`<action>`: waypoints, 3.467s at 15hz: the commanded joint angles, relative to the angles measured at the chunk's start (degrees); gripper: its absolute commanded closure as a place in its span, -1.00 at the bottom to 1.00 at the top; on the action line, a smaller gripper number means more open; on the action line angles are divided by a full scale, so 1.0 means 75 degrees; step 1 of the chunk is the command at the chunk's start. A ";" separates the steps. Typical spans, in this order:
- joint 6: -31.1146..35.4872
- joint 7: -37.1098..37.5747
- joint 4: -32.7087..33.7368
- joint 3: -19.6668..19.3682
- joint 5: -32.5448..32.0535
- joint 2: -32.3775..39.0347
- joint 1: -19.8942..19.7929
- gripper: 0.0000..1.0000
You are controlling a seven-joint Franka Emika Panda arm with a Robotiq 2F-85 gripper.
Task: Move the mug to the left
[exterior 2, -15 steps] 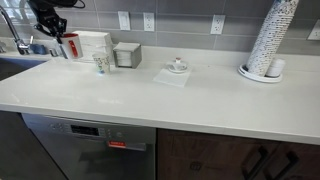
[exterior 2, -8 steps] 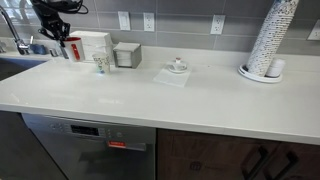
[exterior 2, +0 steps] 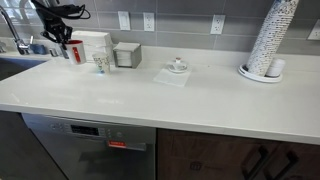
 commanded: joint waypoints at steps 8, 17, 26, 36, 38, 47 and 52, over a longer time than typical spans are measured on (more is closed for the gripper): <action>0.0671 0.1262 0.1213 -0.0096 -0.0454 0.1535 -0.0093 0.95; 0.0814 0.1224 0.1625 -0.0094 -0.0430 0.2042 -0.0167 0.95; 0.0687 0.1206 0.1859 -0.0103 -0.0477 0.2278 -0.0143 0.95; 0.0391 0.1148 0.2226 -0.0118 -0.0725 0.2514 -0.0013 0.95; 0.0252 0.1165 0.2372 -0.0142 -0.0862 0.2594 0.0053 0.95; -0.0223 0.1066 0.2770 -0.0072 -0.0981 0.2682 0.0143 -0.34; 0.0389 0.1624 0.1847 -0.0018 -0.0641 0.1878 -0.0055 -0.97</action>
